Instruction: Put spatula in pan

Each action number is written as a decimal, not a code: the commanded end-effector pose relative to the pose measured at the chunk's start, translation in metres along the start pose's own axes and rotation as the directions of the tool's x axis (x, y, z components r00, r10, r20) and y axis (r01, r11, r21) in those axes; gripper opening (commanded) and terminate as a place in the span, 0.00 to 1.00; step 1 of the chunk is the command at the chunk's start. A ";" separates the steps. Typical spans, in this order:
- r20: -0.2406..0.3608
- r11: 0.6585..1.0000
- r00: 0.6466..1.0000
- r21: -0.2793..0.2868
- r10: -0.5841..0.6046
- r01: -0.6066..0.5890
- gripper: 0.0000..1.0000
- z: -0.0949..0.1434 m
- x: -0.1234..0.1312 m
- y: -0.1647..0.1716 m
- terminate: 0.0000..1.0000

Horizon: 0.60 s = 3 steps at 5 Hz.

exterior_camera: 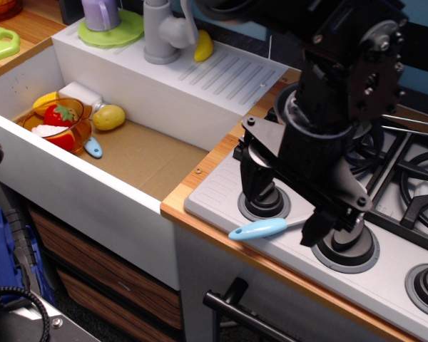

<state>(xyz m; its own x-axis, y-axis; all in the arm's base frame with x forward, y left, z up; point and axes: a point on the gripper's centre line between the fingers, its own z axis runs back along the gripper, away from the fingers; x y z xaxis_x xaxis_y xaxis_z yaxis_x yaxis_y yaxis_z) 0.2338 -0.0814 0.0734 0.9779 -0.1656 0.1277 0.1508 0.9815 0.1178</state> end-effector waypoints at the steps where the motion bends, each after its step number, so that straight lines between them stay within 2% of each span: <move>1: 0.035 1.000 0.999 -0.028 0.005 -0.004 1.00 -0.007 0.003 0.003 0.00; 2: 0.034 0.999 0.999 -0.051 0.021 -0.019 1.00 -0.015 -0.003 0.002 0.00; 3: 0.039 0.998 0.999 -0.050 0.025 -0.023 1.00 -0.019 -0.007 0.003 0.00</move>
<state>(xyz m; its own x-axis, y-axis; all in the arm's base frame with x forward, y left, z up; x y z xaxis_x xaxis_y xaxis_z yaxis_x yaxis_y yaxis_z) 0.2265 -0.0732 0.0476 0.9772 -0.1489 0.1513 0.1396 0.9877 0.0706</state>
